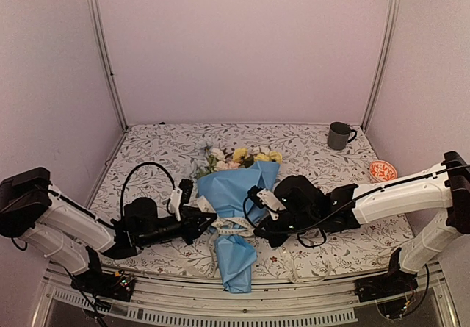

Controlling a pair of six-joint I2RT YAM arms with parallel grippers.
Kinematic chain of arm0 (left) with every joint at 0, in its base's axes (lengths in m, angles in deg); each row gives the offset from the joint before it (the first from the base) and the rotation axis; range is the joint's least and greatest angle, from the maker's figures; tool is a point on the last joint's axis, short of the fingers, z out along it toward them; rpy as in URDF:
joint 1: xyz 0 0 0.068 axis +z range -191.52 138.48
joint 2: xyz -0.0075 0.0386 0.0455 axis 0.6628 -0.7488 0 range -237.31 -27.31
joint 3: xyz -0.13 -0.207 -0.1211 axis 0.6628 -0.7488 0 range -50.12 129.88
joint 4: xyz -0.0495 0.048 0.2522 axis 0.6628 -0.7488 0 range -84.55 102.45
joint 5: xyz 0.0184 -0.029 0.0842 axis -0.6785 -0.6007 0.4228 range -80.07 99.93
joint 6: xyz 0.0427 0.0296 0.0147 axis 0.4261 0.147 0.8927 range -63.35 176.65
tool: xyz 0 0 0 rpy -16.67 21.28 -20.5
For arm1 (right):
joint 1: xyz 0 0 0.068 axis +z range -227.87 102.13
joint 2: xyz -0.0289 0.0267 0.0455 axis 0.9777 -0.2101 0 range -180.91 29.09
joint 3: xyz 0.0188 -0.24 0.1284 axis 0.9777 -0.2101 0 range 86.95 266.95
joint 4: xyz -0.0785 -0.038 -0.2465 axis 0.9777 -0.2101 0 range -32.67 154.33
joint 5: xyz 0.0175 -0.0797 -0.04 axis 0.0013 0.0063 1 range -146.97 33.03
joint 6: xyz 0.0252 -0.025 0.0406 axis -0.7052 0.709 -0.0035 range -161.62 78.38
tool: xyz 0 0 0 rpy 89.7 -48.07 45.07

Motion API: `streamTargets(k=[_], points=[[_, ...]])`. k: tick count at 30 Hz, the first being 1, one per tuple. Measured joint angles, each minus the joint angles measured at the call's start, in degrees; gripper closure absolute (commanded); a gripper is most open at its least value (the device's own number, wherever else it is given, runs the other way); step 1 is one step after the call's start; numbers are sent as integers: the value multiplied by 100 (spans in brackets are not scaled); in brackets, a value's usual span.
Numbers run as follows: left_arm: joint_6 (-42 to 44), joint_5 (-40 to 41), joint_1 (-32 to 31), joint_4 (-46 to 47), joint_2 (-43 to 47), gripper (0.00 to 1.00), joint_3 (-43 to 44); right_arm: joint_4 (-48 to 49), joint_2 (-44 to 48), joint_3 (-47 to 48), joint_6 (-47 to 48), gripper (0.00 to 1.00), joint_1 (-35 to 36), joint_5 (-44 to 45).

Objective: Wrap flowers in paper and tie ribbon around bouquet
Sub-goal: Cross the half-tied ribbon over the folded bouquet.

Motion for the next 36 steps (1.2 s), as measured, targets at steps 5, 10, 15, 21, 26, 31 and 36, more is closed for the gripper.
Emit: streamTargets(k=[5,10,15,21,26,31,36], points=[[-769,944,-107,-439,382,39,-315,94,-46,0,-22,100,-4,-153],[-1185,2076,-518,-1226,1193,38,-468,127,-195,0,-22,100,-4,-245],[-881,3062,-1121,-2317,2275,51,-299,146,-203,7,-22,100,-4,-350],[1346,2632,-1399,-3021,2033,47,802,149,-278,98,-105,100,-4,-568],[2957,1906,-1401,-3764,780,45,1976,170,-402,249,-295,100,-4,-728],[3654,1338,-1178,-4470,35,29,2463,188,-448,280,-485,100,-7,-817],[3901,623,-706,-4686,107,19,2444,199,-538,297,-708,100,-57,-887]])
